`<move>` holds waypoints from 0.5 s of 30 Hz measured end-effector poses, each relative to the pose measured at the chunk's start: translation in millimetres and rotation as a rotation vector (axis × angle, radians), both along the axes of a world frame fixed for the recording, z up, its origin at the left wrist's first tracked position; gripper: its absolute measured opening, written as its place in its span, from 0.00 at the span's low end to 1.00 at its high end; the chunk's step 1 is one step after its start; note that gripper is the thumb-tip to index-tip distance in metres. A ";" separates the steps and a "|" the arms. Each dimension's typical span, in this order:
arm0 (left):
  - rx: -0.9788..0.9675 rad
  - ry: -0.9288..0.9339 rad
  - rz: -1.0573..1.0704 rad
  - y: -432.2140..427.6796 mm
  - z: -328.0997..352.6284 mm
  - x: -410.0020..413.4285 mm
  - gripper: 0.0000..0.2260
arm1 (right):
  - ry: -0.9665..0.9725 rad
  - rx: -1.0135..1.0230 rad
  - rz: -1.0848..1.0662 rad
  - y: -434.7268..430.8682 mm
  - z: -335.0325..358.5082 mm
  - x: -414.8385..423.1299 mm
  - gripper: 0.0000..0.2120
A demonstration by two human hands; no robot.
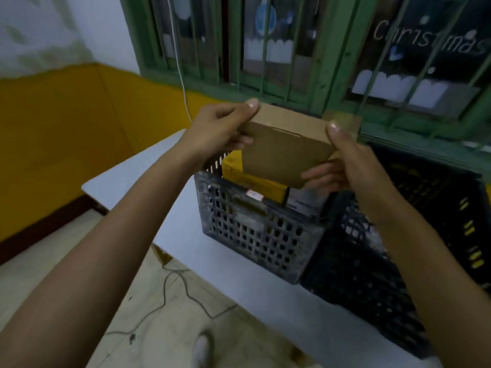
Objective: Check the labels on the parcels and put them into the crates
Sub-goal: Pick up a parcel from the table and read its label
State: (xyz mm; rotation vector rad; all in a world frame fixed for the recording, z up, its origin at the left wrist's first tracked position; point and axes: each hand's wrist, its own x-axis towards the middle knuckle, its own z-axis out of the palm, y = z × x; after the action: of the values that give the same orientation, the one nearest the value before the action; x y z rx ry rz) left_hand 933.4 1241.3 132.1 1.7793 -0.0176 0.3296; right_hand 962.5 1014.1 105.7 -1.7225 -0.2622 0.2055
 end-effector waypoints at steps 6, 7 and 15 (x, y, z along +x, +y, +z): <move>0.122 0.229 -0.219 59.1 -28.2 100.9 0.12 | 0.210 -0.167 -0.073 44.0 -31.7 61.4 0.20; 0.150 0.267 -0.258 69.7 -35.0 116.5 0.11 | 0.244 -0.192 -0.081 54.1 -39.8 70.6 0.19; 0.426 0.362 -0.584 126.7 -84.0 196.8 0.09 | 0.549 -0.174 -0.037 105.0 -84.9 109.5 0.29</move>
State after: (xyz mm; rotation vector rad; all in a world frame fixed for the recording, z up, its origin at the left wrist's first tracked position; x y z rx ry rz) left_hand 1130.2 1368.0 48.1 2.1310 -0.3646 -0.4492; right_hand 1071.9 1119.1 20.8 -1.7672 0.1971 0.6751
